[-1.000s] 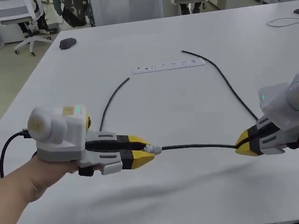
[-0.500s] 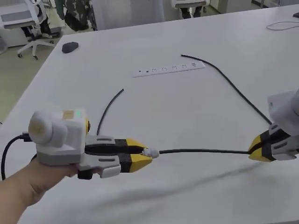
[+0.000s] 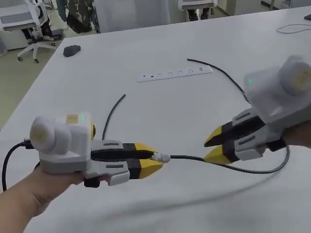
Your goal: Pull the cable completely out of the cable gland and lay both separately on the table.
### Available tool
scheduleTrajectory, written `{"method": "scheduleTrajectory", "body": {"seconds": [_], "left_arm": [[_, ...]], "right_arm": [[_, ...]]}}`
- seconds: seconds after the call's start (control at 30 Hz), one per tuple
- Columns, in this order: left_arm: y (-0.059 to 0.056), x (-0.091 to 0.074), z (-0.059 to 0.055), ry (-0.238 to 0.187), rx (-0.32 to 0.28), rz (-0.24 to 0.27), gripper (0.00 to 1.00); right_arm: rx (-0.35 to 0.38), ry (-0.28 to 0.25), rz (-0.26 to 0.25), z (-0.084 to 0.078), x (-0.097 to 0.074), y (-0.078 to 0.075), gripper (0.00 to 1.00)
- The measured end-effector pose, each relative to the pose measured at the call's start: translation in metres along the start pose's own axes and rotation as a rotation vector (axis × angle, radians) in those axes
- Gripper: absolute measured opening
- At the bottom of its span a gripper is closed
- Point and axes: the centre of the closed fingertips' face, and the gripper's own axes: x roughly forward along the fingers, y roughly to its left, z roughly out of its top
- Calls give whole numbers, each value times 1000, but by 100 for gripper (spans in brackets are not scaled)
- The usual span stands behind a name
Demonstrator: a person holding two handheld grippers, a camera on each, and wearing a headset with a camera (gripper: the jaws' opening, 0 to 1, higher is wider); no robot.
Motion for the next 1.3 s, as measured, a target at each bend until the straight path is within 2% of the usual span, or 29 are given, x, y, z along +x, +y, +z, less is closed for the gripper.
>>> {"method": "scheduleTrajectory", "body": {"seconds": [0.07,0.13,0.23,0.4,0.5,0.63,0.8,0.87,1.07,1.13,1.17,1.2,1.3], "left_arm": [[-1,2,-2,10,4,-5,15],[-2,3,-3,10,3,-8,15],[-2,3,-3,6,10,-7,15],[-3,3,0,-3,11,-8,15],[-2,3,-1,0,15,-7,15],[-4,5,0,-1,21,-9,15],[-6,9,1,-8,20,-13,15],[-8,12,2,-14,42,-8,15],[-5,9,3,-29,31,2,15],[-5,8,2,-30,-22,-1,15],[-4,8,-1,-12,-19,8,15],[-2,7,-1,-12,16,20,15],[1,7,1,-19,16,34,15]], "right_arm": [[-50,21,-11,0,9,-2,13],[-47,27,8,1,13,0,11],[-62,28,8,1,19,-2,6],[-103,38,25,1,23,1,0],[-115,51,20,-1,23,1,0],[-134,53,12,-3,21,1,0],[-111,55,5,-7,17,1,0],[-111,61,-5,-10,14,0,0],[-103,91,-46,-26,2,-10,0],[-93,96,-56,-31,-2,-12,0],[-91,112,-69,-36,-4,-15,0],[-89,122,-77,-40,-6,-17,0],[-67,131,-99,-50,-13,-23,0]]}}
